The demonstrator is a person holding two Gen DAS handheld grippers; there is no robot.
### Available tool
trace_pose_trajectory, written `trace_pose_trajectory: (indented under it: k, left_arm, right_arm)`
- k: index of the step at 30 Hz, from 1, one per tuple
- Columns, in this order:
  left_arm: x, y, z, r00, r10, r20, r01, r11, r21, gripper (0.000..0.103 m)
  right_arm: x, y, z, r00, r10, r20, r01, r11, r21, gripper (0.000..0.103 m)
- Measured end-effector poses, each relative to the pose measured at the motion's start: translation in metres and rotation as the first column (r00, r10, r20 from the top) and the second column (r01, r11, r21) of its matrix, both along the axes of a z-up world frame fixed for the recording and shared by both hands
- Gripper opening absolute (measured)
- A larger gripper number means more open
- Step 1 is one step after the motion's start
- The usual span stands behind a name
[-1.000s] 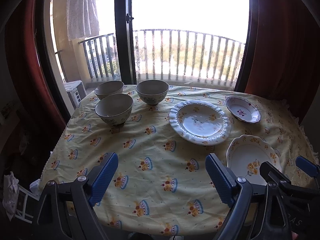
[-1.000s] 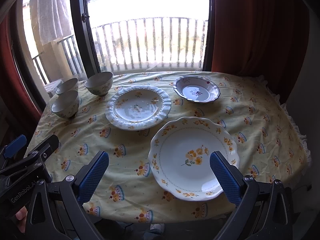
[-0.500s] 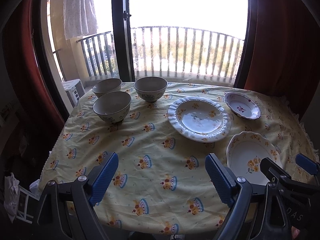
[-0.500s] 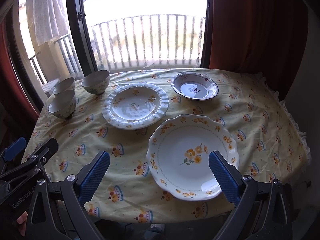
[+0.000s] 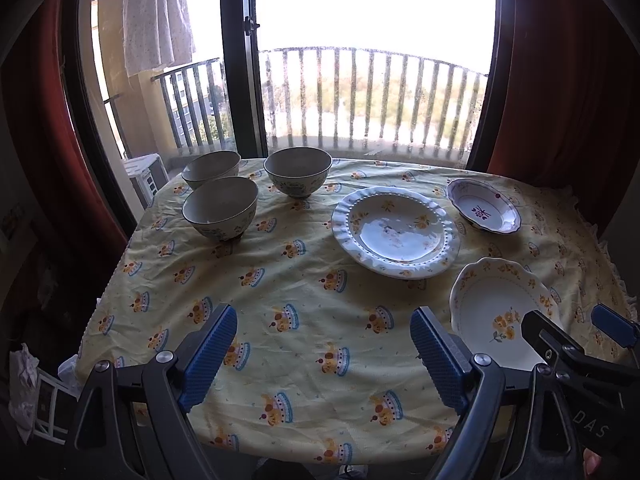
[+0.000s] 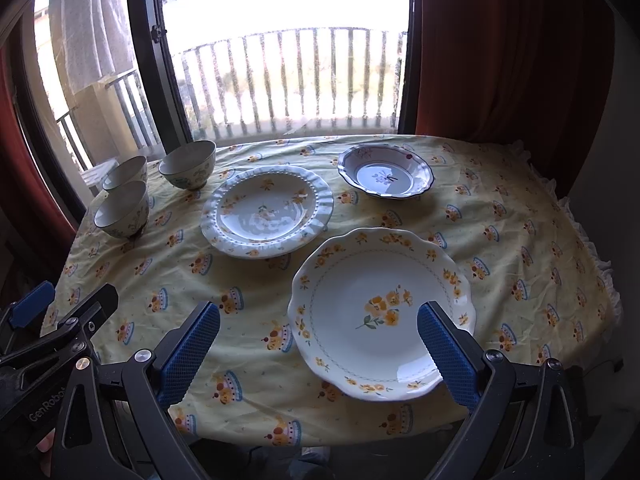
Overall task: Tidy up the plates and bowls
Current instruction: 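Move both grippers toward the large yellow-flower plate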
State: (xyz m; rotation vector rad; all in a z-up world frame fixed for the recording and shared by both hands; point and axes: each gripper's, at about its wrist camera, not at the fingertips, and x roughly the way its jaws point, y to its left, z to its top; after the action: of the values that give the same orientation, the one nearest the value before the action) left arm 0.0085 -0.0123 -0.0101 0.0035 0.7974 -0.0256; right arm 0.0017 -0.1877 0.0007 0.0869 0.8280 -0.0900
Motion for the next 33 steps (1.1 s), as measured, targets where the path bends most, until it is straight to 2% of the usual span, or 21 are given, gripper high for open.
trace_pose_trajectory:
  k: [11,17,22,25,29,33]
  left_arm:
    - [-0.003,0.000,0.004,1.000,0.020,0.007,-0.020,1.000,0.006,0.089]
    - [0.004,0.004,0.008,1.000,0.015,0.009,-0.016,1.000,0.021,0.090]
    - [0.015,0.011,0.008,1.000,-0.021,0.008,0.021,0.999,0.032,0.091]
    - [0.025,0.017,0.010,0.998,-0.058,-0.001,0.058,0.998,0.012,0.091]
    - [0.038,0.020,0.012,0.994,-0.099,-0.056,0.099,0.995,0.000,0.091]
    - [0.048,0.017,0.012,0.986,-0.146,-0.076,0.148,0.989,0.014,0.091]
  right_arm:
    - [0.000,-0.001,0.001,1.000,0.028,-0.007,-0.028,0.999,-0.026,0.100]
    - [0.003,0.003,0.002,0.999,0.038,-0.029,-0.038,0.999,-0.002,0.100]
    - [0.006,0.011,0.004,0.999,0.009,-0.038,-0.009,1.000,0.002,0.100]
    - [0.010,0.017,0.006,0.999,-0.008,-0.052,0.008,1.000,0.006,0.100]
    - [0.014,0.023,0.012,0.996,-0.058,-0.061,0.058,0.998,-0.006,0.100]
    - [0.019,0.024,0.015,0.991,-0.112,-0.076,0.112,0.994,-0.008,0.100]
